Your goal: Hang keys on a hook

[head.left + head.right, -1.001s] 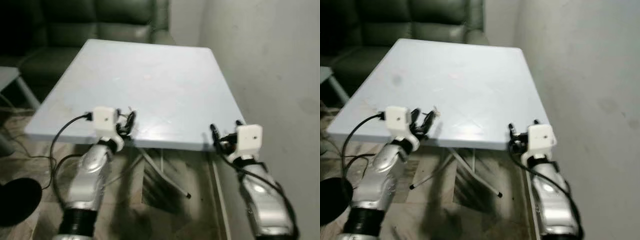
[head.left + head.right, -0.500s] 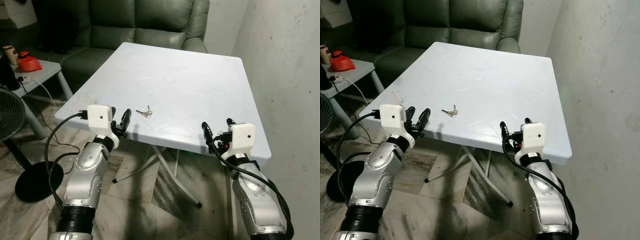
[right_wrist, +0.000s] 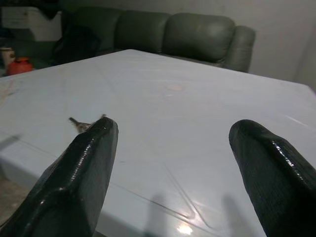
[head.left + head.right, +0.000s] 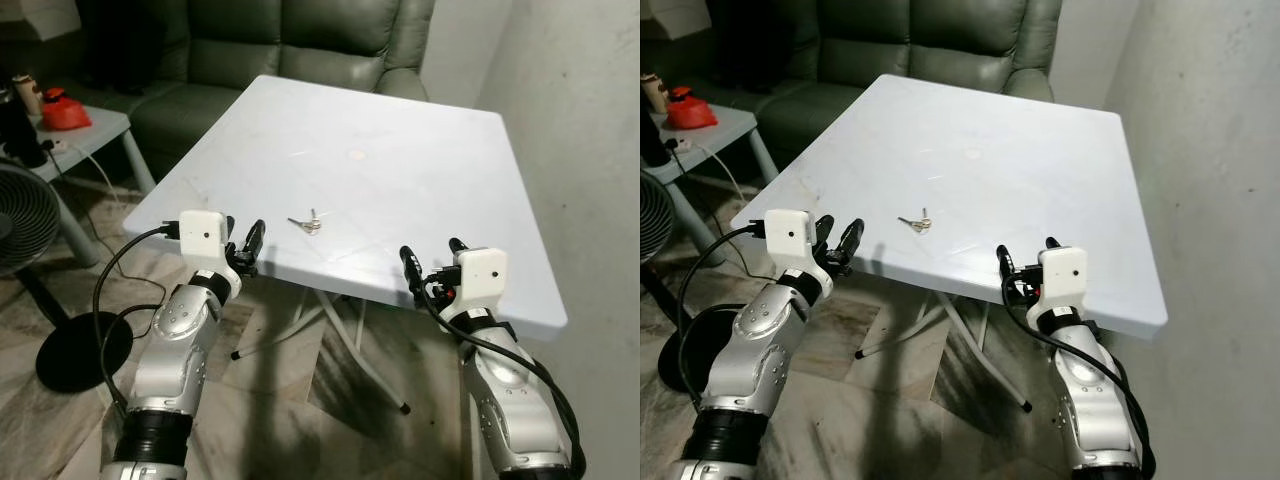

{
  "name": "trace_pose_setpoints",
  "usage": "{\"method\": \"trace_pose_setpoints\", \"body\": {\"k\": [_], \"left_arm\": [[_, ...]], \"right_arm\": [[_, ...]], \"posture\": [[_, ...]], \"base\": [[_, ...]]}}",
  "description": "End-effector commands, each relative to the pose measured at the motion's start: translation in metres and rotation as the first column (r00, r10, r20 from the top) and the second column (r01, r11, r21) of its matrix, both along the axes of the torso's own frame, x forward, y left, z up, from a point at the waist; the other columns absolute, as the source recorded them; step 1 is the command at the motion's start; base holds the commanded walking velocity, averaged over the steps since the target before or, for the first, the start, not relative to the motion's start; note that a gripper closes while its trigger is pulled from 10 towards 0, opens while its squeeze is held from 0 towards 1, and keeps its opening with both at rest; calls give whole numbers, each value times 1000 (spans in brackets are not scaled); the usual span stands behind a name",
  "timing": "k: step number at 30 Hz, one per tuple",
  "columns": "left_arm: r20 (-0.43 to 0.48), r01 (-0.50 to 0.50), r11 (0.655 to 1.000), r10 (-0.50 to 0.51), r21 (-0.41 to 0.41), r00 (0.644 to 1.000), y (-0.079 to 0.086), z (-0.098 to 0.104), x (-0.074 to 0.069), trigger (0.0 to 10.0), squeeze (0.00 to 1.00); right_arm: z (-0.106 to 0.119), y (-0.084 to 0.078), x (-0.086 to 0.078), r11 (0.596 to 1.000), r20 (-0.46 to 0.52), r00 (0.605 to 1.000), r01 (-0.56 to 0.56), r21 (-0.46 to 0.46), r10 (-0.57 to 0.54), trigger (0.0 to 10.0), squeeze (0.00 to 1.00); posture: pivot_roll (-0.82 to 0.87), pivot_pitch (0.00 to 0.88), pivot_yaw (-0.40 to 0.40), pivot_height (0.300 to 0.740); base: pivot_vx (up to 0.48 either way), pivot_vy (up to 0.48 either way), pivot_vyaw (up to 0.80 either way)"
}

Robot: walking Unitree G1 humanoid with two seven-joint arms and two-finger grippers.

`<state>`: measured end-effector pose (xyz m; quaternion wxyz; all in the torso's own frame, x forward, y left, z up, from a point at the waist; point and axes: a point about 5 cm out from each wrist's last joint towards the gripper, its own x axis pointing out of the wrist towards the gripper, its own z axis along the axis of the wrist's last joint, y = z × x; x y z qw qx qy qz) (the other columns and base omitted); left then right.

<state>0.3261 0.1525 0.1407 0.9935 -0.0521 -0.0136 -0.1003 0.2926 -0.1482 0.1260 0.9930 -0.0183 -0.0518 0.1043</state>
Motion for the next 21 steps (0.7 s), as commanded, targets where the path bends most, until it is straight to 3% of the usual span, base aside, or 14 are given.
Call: {"method": "trace_pose_setpoints", "body": {"k": [1, 3, 17, 21], "left_arm": [[-3, 21, 1000, -21, -5, 1000, -8, 1, 1, 10000, 0], [-1, 20, 1000, -20, -6, 1000, -8, 1, 1, 10000, 0], [-8, 16, 1000, -16, -13, 1000, -8, 0, 2, 10000, 0], [-8, 18, 1000, -18, -11, 1000, -8, 0, 2, 10000, 0]], "right_arm": [[1, -7, -1, 1000, 8, 1000, 18, -1, -18, 10000, 0], [1, -7, -1, 1000, 7, 1000, 16, -3, -16, 10000, 0], [1, -6, -1, 1000, 3, 1000, -1, -5, 1, 10000, 0], [1, -5, 0, 1000, 4, 1000, -4, -6, 4, 10000, 0]], "posture": [[-98, 0, -48, 740], [-98, 0, -48, 740], [-97, 0, -53, 740], [-99, 0, -52, 740]], "base": [[0, 0, 0], [0, 416, 0], [0, 29, 0], [0, 455, 0]]}}
